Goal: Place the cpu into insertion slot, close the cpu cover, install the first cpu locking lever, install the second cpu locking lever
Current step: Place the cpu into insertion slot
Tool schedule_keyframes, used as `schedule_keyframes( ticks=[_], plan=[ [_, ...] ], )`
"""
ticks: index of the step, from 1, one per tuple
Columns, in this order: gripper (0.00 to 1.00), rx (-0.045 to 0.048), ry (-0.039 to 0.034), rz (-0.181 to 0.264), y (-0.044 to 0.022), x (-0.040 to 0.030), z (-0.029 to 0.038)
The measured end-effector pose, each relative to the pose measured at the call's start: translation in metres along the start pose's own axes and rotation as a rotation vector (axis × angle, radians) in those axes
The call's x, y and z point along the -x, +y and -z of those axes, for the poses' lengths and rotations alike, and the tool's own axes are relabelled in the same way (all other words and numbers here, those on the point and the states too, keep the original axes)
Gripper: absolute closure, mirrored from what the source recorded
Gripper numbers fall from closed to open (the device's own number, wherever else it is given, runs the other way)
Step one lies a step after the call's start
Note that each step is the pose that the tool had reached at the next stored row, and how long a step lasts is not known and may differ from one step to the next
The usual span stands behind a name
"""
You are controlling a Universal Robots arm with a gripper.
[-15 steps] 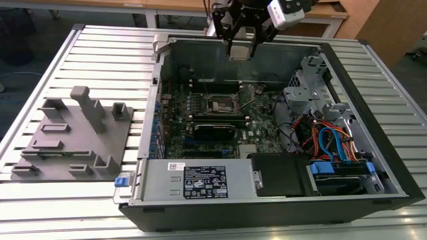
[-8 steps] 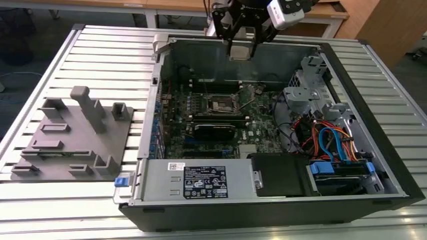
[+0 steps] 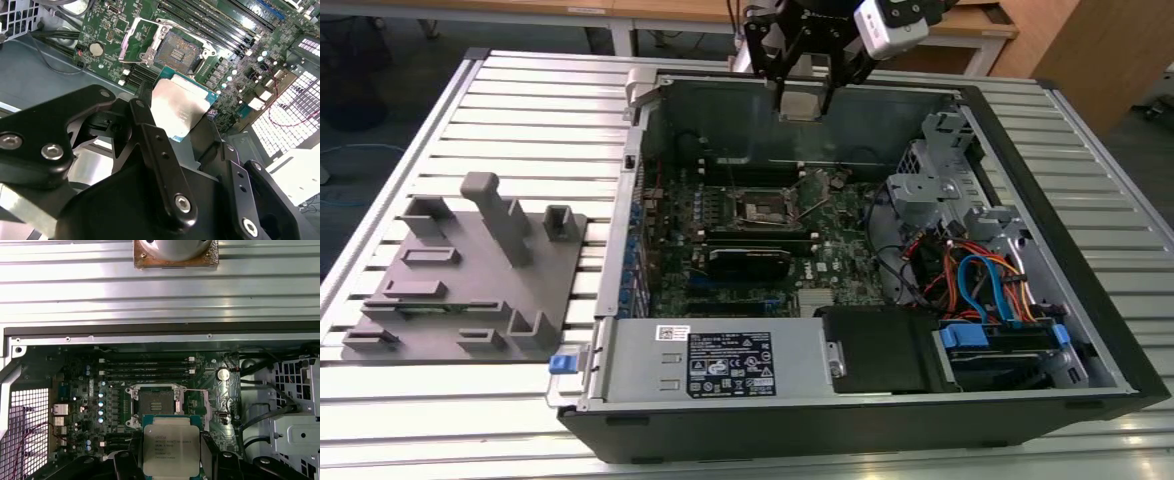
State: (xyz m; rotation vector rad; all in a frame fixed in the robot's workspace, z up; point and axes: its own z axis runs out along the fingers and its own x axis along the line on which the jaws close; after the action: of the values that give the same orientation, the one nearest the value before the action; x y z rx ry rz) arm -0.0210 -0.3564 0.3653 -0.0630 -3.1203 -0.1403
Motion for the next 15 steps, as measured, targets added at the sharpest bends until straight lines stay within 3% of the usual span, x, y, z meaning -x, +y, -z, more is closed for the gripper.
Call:
schedule_keyframes(
  ticks=[15],
  plan=[
    [0.46, 0.0007, -0.0034, -0.038, 0.0, 0.0, 0.0]
  ],
)
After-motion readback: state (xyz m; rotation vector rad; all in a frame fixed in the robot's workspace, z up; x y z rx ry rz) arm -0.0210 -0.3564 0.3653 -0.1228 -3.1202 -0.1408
